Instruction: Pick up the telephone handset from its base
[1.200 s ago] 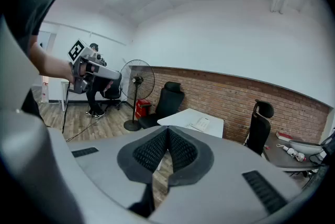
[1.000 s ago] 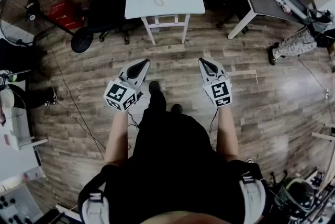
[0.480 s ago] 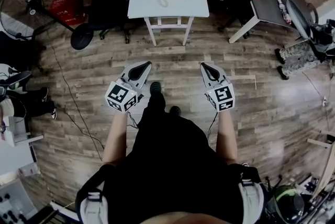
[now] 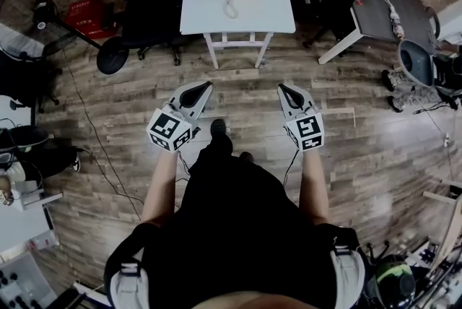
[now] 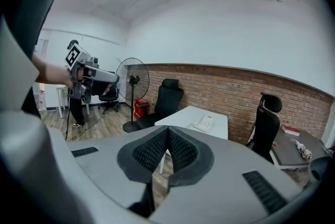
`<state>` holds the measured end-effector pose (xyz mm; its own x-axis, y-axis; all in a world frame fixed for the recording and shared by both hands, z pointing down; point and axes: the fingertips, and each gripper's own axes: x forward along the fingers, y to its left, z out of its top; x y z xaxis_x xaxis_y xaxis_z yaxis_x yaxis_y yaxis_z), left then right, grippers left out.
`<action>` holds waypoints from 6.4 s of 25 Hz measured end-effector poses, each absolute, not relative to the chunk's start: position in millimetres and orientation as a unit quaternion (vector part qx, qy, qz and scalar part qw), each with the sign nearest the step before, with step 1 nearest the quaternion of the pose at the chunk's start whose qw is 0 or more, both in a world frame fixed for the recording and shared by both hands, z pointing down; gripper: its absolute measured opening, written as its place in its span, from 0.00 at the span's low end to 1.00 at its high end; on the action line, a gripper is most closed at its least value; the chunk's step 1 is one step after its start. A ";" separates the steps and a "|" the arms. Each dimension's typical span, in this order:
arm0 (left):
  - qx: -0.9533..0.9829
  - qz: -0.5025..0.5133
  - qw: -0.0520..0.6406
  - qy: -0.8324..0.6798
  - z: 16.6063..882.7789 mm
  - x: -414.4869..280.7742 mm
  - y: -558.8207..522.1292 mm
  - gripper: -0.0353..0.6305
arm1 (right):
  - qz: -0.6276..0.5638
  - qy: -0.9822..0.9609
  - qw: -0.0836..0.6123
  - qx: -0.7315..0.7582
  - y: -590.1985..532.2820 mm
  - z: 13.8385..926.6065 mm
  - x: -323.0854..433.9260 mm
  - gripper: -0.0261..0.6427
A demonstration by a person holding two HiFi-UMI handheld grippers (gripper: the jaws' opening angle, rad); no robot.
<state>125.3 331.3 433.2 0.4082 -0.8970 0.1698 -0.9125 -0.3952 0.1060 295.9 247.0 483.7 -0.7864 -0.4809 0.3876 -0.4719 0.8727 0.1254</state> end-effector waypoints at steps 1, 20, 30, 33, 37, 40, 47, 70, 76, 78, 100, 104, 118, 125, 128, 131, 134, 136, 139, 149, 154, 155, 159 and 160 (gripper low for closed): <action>0.834 0.042 0.092 -0.543 433.6 117.3 327.1 0.08 | -0.010 -0.944 0.208 0.254 242.6 482.0 287.7 0.03; 0.858 0.040 0.101 -0.501 452.6 11.8 253.7 0.08 | -0.017 -0.921 0.227 0.318 184.6 495.9 195.3 0.03; 0.853 0.048 0.107 -0.508 453.9 -17.6 225.5 0.08 | -0.007 -0.921 0.231 0.314 150.5 501.8 166.0 0.03; 0.849 0.051 0.109 -0.514 458.1 -25.5 216.5 0.08 | -0.012 -0.923 0.231 0.308 136.4 509.0 157.8 0.03; 0.843 0.051 0.114 -0.523 460.5 -35.6 195.1 0.08 | -0.010 -0.926 0.235 0.296 112.4 512.4 144.9 0.03; 0.843 0.055 0.116 -0.522 459.8 -39.3 177.6 0.08 | -0.008 -0.929 0.230 0.290 90.7 506.8 134.7 0.03; 0.834 0.056 0.120 -0.536 463.9 -51.6 135.2 0.08 | -0.011 -0.934 0.237 0.267 48.0 514.6 119.3 0.03; 0.815 0.072 0.118 -0.562 455.5 -35.5 4.7 0.08 | -0.004 -0.948 0.232 0.217 -83.3 520.2 118.0 0.03; 0.807 0.072 0.117 -0.575 456.2 -36.6 -22.0 0.08 | -0.015 -0.952 0.235 0.195 -111.5 522.7 112.1 0.03; 0.805 0.073 0.116 -0.578 456.2 -34.8 -29.8 0.08 | -0.014 -0.953 0.237 0.190 -119.9 525.8 112.9 0.03; 0.834 0.076 0.128 -0.531 470.3 -96.8 -93.7 0.08 | -0.002 -0.939 0.261 0.225 -173.5 539.3 50.1 0.03; 0.854 0.074 0.125 -0.499 469.2 -126.0 -119.6 0.08 | 0.008 -0.930 0.267 0.254 -181.9 539.8 23.4 0.03; 0.899 0.076 0.141 -0.409 502.4 -201.8 -158.3 0.08 | 0.031 -0.893 0.290 0.343 -198.2 565.2 -51.1 0.04; 0.908 0.079 0.151 -0.383 514.6 -213.1 -165.1 0.08 | 0.047 -0.886 0.280 0.367 -208.7 571.1 -69.2 0.04; 0.911 0.085 0.144 -0.377 513.5 -210.7 -171.9 0.08 | 0.049 -0.884 0.278 0.372 -221.6 574.4 -72.9 0.04; 0.910 0.087 0.137 -0.381 510.4 -213.5 -177.9 0.08 | 0.060 -0.885 0.269 0.376 -235.6 580.4 -78.5 0.04; 0.905 0.087 0.147 -0.390 514.0 -221.1 -182.1 0.08 | 0.064 -0.882 0.266 0.385 -248.4 589.3 -84.8 0.04; 0.903 0.096 0.151 -0.390 518.4 -224.7 -183.6 0.08 | 0.068 -0.878 0.264 0.392 -257.5 596.2 -88.5 0.04; 0.902 0.109 0.150 -0.391 521.4 -229.5 -188.4 0.08 | 0.087 -0.878 0.249 0.399 -271.9 604.3 -95.2 0.04; 0.898 0.117 0.154 -0.395 522.4 -224.1 -196.3 0.08 | 0.087 -0.872 0.261 0.404 -301.8 631.9 -100.6 0.13; 0.898 0.116 0.154 -0.396 522.4 -225.1 -196.5 0.08 | 0.107 -0.864 0.272 0.410 -314.1 660.8 -105.5 0.21; 0.897 0.116 0.154 -0.397 521.8 -225.5 -196.3 0.08 | 0.113 -0.862 0.275 0.411 -316.2 666.2 -105.8 0.23; 0.894 0.118 0.157 -0.402 524.1 -226.9 -193.7 0.08 | 0.140 -0.850 0.289 0.417 -322.9 686.6 -101.0 0.29; 0.894 0.119 0.159 -0.402 525.6 -227.0 -192.8 0.08 | 0.145 -0.848 0.295 0.417 -324.1 692.6 -99.7 0.31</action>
